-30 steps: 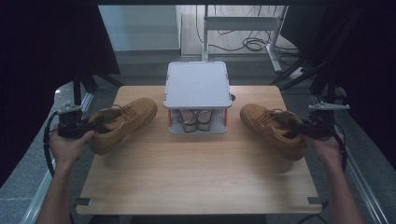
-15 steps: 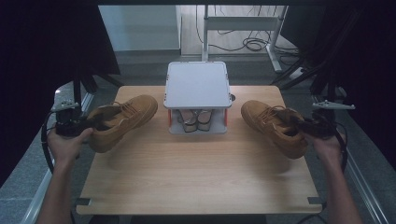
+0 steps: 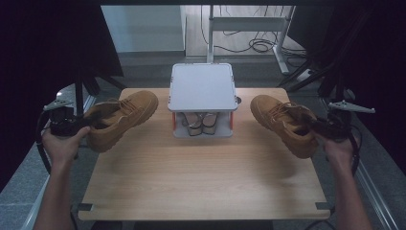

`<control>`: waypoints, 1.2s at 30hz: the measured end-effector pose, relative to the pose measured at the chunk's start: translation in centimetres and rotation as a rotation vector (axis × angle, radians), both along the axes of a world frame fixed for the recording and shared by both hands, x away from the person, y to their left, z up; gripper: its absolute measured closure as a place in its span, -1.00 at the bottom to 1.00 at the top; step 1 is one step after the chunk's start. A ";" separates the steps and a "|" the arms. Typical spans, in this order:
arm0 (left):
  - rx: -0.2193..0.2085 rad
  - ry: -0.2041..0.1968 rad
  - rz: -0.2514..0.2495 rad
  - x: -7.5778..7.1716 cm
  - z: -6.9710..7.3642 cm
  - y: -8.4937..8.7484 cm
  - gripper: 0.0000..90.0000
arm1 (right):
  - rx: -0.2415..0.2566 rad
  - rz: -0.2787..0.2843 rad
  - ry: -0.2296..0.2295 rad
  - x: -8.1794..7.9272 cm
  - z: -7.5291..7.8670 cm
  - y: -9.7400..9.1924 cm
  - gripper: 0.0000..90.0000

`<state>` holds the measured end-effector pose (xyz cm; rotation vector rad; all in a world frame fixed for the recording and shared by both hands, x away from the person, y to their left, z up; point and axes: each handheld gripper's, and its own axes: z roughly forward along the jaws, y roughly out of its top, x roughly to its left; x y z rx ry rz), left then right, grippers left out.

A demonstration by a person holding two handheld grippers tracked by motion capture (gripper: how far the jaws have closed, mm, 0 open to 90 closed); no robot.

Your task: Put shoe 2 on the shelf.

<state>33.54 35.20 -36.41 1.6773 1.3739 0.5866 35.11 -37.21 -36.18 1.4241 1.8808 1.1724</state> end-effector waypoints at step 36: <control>-0.080 -0.086 0.010 2.0 5.3 -1.0 0.75 | 0.083 -0.032 -0.137 0.1 5.3 2.0 0.74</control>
